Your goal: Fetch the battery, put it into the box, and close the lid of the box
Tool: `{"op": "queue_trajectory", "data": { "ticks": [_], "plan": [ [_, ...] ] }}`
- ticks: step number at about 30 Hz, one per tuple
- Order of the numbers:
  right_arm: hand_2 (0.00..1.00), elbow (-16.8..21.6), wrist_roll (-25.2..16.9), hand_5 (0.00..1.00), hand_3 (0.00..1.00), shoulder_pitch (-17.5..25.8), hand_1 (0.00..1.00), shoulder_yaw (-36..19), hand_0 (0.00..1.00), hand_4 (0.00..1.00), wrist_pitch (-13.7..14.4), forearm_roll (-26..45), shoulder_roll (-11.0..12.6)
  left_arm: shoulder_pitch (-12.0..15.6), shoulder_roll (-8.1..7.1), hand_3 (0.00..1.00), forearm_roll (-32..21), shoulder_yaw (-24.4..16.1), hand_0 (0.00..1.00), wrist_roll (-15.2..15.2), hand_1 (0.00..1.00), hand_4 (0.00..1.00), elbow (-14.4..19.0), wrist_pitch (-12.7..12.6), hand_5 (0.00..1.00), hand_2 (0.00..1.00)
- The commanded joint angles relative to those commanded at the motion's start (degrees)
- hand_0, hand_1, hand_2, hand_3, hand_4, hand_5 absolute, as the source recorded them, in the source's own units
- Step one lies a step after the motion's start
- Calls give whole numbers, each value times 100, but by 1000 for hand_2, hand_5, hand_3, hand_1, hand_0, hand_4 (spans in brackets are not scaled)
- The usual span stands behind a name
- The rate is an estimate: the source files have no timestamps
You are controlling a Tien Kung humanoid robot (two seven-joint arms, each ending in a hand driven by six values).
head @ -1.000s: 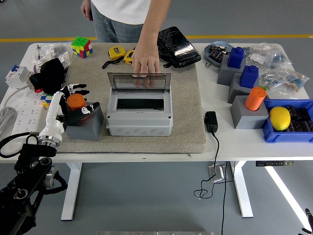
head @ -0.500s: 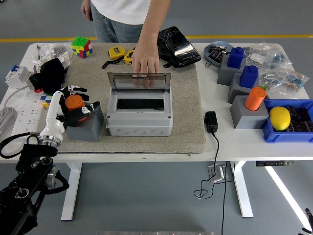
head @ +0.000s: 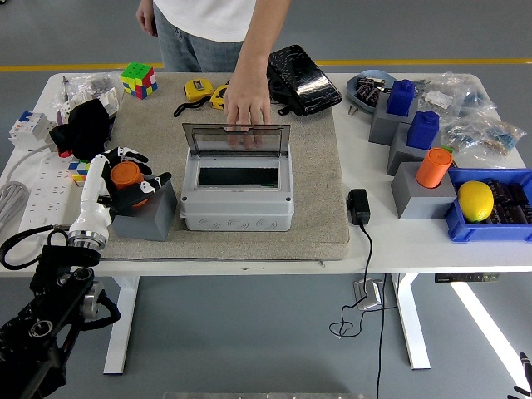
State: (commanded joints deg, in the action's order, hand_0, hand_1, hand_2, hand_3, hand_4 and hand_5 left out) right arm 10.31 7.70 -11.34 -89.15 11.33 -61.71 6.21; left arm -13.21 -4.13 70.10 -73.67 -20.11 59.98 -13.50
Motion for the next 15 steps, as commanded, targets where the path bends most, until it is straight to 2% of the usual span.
{"op": "queue_trajectory", "data": {
  "ticks": [1, 2, 7, 8, 13, 14, 15],
  "plan": [
    [730, 0, -1, 998, 787, -3, 754, -4, 816, 998, 1, 0, 0, -2, 2, 259, -9, 7, 228, -6, 279, 998, -3, -11, 2, 272],
    [730, 0, -1, 998, 787, -4, 754, -6, 816, 998, 0, 1, -1, -3, 4, 207, -15, 12, 178, -11, 217, 998, -5, -21, 2, 221],
    [730, 0, 2, 998, 787, -3, 754, -17, 816, 998, 0, -1, 2, -16, 14, 207, -48, 15, 178, -48, 217, 998, -23, -98, 2, 221],
    [730, 0, 2, 998, 787, -3, 753, -14, 815, 998, 0, 2, 2, -15, 16, 150, -58, 18, 122, -57, 151, 998, -27, -117, 5, 172],
    [730, 0, 0, 998, 787, -5, 753, 0, 815, 998, 2, 15, 5, -13, 27, 150, -146, 30, 122, -121, 151, 998, -58, -230, 5, 172],
    [730, 0, -1, 998, 787, -5, 754, 3, 815, 998, 1, 16, 4, -14, 29, 79, -164, 28, 60, -133, 59, 982, -63, -251, 30, 85],
    [730, 0, 0, 998, 787, -6, 754, 6, 815, 998, 0, 16, 4, -15, 31, 79, -178, 28, 60, -143, 59, 982, -66, -271, 30, 85]
  ]
}}
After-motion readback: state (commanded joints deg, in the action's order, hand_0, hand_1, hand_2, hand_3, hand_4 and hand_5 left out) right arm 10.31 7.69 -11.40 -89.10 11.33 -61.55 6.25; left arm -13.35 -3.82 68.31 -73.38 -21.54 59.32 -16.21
